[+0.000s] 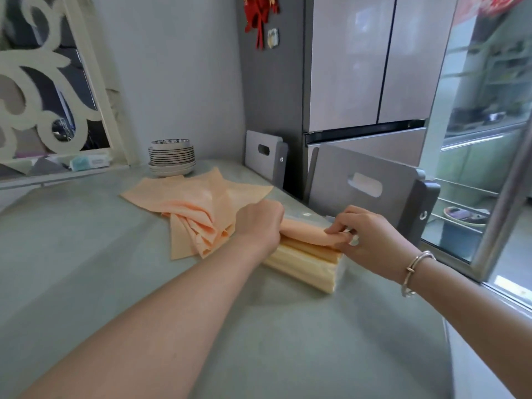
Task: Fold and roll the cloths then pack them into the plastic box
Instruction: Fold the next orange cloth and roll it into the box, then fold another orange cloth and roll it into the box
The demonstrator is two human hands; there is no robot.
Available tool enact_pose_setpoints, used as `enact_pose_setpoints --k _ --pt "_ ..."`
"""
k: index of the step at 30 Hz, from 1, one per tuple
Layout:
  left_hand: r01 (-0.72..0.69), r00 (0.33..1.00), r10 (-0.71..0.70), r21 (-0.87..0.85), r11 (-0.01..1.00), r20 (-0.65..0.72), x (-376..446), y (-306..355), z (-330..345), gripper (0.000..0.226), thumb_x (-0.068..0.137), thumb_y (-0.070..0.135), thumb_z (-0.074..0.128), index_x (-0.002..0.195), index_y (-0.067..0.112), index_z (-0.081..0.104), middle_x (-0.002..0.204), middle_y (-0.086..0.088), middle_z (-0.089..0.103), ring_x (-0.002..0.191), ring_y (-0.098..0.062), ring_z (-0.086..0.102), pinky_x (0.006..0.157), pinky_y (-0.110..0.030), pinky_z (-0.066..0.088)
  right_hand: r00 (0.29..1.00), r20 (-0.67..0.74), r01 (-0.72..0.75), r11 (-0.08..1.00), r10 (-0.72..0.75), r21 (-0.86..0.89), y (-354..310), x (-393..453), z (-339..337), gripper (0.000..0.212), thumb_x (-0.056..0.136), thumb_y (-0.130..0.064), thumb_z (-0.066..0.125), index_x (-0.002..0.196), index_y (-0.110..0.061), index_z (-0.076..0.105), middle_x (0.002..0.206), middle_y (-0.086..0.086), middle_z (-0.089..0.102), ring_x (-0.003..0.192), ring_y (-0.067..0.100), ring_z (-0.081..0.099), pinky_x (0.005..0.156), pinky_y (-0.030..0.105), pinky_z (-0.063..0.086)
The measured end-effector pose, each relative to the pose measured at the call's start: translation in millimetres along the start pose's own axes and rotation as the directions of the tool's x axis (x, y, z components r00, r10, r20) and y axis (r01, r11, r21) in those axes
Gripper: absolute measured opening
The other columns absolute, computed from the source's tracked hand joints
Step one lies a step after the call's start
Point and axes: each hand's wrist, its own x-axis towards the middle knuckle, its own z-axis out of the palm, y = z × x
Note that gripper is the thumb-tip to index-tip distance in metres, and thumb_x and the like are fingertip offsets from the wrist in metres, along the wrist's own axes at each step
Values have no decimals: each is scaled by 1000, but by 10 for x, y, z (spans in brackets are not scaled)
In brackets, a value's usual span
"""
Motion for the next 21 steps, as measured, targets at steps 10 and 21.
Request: enact_pose_setpoints --k 10,21 --pt "118 989 -93 -237 964 114 -18 -49 106 29 84 6 50 103 17 70 112 -8 62 103 -31 59 83 -31 48 952 221 -183 971 214 -154 -121 283 62 20 80 -12 55 77 -29 45 83 -8 49 75 12 48 61 26 39" --pt "78 953 -4 -231 970 304 -257 -136 110 37 90 34 22 100 24 56 122 -2 55 117 -23 30 100 -39 25 825 471 -190 939 311 -287 -363 347 -47 28 85 -33 61 109 -19 58 110 -1 60 99 21 58 78 28 43"
